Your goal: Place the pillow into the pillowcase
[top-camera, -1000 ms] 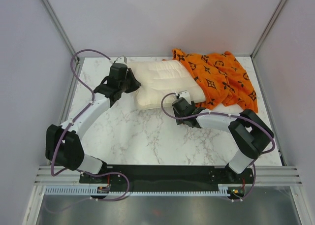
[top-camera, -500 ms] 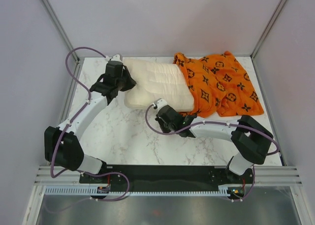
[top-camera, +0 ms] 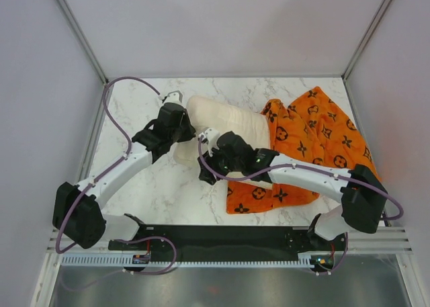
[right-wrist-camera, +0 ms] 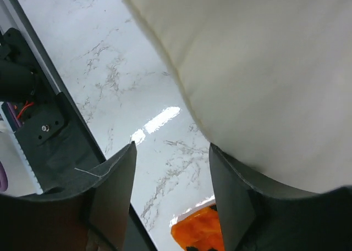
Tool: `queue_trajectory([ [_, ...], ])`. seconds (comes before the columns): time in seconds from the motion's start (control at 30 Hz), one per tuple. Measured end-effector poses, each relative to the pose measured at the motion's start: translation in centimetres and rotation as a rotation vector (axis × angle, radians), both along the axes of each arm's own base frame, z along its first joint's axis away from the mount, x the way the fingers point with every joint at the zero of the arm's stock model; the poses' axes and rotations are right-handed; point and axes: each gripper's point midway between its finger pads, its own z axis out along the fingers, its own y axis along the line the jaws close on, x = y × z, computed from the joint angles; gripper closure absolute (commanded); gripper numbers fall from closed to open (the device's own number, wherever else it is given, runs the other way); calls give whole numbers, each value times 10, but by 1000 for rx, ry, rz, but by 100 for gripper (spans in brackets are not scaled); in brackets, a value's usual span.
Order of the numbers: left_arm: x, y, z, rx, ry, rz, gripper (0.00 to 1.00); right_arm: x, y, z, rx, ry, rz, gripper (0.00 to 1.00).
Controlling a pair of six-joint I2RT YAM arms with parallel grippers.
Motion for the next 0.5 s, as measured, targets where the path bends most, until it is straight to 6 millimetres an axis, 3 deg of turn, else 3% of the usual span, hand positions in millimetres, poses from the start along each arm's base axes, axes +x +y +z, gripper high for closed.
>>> queue_trajectory([
  [0.07,-8,2,-10,15,20,-6,98,11,-12,22,4,-20,-57,37],
  [0.13,-15,6,-16,29,34,-5,98,40,-32,53,12,-77,-176,39],
  [0.2,-19,10,-15,34,33,-1,98,78,-62,87,19,-151,-343,39],
  [0.3,-23,12,-13,34,27,0,98,121,-114,115,-12,-225,-584,36],
  [0.4,-25,13,-13,34,25,0,98,148,-168,107,-145,-248,-797,34],
  [0.5,-26,14,-15,37,30,0,98,159,-203,69,-332,-219,-915,34],
])
